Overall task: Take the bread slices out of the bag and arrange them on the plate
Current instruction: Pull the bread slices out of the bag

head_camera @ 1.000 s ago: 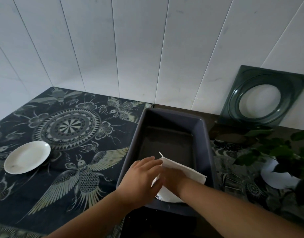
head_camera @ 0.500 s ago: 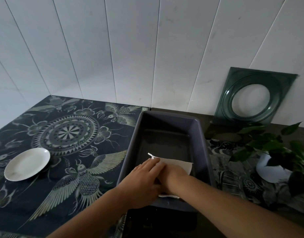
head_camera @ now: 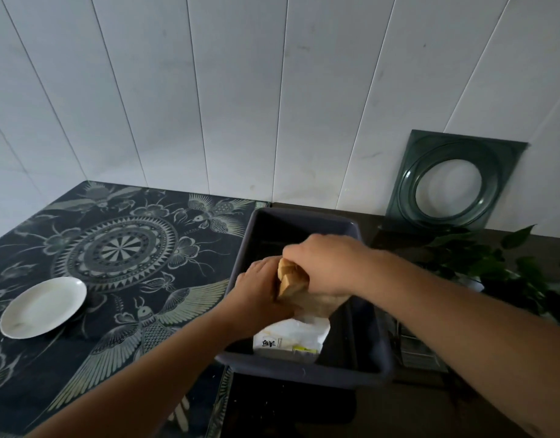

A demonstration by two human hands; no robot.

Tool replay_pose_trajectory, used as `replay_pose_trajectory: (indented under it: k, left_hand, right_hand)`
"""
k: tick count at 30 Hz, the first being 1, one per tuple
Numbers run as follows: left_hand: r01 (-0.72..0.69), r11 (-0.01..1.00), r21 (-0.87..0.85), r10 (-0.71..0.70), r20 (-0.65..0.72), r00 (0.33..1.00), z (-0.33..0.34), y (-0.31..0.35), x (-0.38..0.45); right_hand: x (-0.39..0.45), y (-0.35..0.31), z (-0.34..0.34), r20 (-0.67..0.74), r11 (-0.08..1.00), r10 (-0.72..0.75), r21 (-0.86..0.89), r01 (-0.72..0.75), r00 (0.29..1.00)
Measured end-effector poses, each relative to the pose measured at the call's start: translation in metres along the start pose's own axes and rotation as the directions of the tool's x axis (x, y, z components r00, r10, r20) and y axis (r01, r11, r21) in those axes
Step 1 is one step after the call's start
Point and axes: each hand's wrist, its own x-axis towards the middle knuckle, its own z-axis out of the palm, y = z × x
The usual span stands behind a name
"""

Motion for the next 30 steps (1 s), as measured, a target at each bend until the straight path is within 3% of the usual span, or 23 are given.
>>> replay_pose_trajectory:
  k: [3, 6, 8, 10, 12, 14, 16, 17, 20, 26, 30]
  left_hand:
    - [0.019, 0.970, -0.244, -0.046, -0.107, 0.993, -0.009, 0.014, 0.008]
    - [-0.002, 0.911, -0.413, -0.088, -0.197, 0.976, -0.017, 0.034, 0.013]
    - [-0.004, 0.832, -0.555, -0.118, -0.184, 0.976, -0.023, 0.043, 0.014]
    - [0.033, 0.709, -0.705, -0.157, -0.112, 0.981, -0.027, 0.044, 0.014]
    - [0.085, 0.589, -0.804, -0.190, -0.035, 0.981, -0.029, 0.041, 0.013]
    - [0.147, 0.456, -0.877, -0.224, 0.047, 0.973, -0.026, 0.037, 0.010]
    - [0.219, 0.331, -0.918, -0.251, 0.138, 0.958, -0.023, 0.033, 0.005]
    - [0.252, 0.287, -0.924, -0.259, 0.179, 0.949, -0.022, 0.030, 0.002]
    - [0.346, 0.248, -0.905, -0.271, 0.279, 0.921, -0.016, 0.022, -0.006]
    - [0.492, 0.284, -0.823, -0.264, 0.426, 0.865, -0.007, 0.015, -0.023]
    - [0.494, 0.265, -0.828, -0.278, 0.425, 0.861, -0.001, 0.010, -0.038]
  right_hand:
    - [0.002, 0.006, -0.038, 0.051, 0.999, -0.035, -0.020, 0.036, 0.998]
    - [-0.004, 0.013, -0.063, -0.002, 1.000, 0.014, 0.025, -0.013, 1.000]
    - [-0.015, 0.025, -0.065, -0.101, 0.987, 0.112, 0.126, -0.098, 0.989]
    - [-0.032, 0.036, -0.057, -0.213, 0.925, 0.249, 0.342, -0.166, 0.945]
    - [-0.050, 0.037, -0.034, -0.275, 0.712, 0.421, 0.691, -0.127, 0.864]
    - [-0.061, 0.027, -0.002, -0.165, 0.279, 0.546, 0.960, 0.008, 0.821]
    - [-0.064, 0.017, 0.031, 0.011, -0.138, 0.489, 0.988, 0.066, 0.872]
    - [-0.064, 0.012, 0.045, 0.066, -0.242, 0.442, 0.969, 0.048, 0.895]
    - [-0.061, 0.000, 0.071, 0.132, -0.305, 0.456, 0.952, 0.015, 0.880]
    - [-0.069, -0.008, 0.103, 0.249, -0.399, 0.488, 0.916, -0.039, 0.837]
    - [-0.083, -0.009, 0.116, 0.290, -0.478, 0.461, 0.877, -0.040, 0.839]
